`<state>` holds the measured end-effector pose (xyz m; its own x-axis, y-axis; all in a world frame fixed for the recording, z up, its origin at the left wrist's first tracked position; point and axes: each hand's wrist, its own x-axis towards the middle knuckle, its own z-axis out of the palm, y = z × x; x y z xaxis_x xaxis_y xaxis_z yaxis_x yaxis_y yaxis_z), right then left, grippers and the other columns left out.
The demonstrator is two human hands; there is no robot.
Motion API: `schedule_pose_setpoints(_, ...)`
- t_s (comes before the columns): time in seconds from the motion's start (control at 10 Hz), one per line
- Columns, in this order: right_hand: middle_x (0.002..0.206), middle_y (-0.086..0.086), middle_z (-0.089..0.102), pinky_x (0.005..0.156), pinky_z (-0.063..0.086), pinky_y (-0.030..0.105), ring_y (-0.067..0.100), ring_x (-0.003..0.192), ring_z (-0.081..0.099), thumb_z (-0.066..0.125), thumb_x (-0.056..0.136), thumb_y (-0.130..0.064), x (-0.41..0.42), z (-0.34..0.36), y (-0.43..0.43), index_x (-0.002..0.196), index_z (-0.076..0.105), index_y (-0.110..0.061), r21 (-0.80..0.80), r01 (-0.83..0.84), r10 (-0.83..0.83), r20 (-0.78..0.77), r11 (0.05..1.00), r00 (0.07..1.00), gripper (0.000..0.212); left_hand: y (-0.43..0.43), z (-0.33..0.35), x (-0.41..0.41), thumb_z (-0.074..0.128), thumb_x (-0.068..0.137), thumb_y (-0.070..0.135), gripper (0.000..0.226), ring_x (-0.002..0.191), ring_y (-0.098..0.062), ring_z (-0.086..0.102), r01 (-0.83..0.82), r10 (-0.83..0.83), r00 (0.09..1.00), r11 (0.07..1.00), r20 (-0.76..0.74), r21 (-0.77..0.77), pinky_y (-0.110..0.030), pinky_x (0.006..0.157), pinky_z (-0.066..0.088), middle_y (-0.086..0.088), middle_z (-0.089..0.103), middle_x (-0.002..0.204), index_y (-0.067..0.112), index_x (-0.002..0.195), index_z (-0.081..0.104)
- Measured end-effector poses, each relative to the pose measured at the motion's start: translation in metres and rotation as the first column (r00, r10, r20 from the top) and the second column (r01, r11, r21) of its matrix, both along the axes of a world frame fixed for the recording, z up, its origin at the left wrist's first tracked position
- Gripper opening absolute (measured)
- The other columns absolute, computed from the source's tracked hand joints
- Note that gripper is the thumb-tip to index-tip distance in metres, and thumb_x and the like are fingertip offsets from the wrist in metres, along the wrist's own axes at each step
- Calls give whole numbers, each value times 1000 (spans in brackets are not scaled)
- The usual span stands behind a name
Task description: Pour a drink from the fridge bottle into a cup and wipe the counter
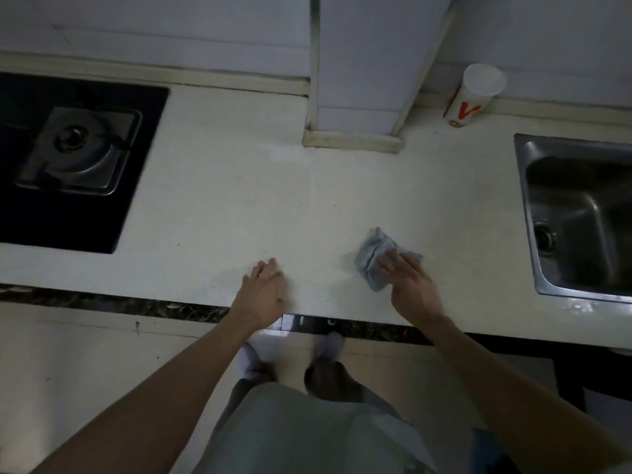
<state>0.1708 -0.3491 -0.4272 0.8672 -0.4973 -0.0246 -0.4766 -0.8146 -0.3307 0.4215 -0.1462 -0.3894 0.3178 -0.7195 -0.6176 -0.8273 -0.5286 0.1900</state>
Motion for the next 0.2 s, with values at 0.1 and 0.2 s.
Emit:
schedule_pose_setpoints(0.1, 127, 5, 65, 108, 35, 42, 26, 127, 54, 30, 76, -4, -39, 0, 11, 115, 71, -11, -17, 46, -47, -93, 999, 995, 57, -2, 2, -6, 49, 91, 18, 58, 149, -34, 9, -5, 5, 1000, 1000, 7, 1, -52, 117, 26, -14, 7, 164, 3, 146, 36)
schedule_pose_setpoints(0.2, 128, 8, 63, 107, 40, 46, 28, 130, 50, 24, 72, -19, -26, 13, 16, 115, 69, -12, 16, 80, -75, -214, 997, 974, 63, -2, 2, -2, 50, 92, 19, 57, 147, -35, 15, 15, -15, 1000, 1000, -16, -3, -49, 116, 28, -16, 11, 162, 1, 145, 38)
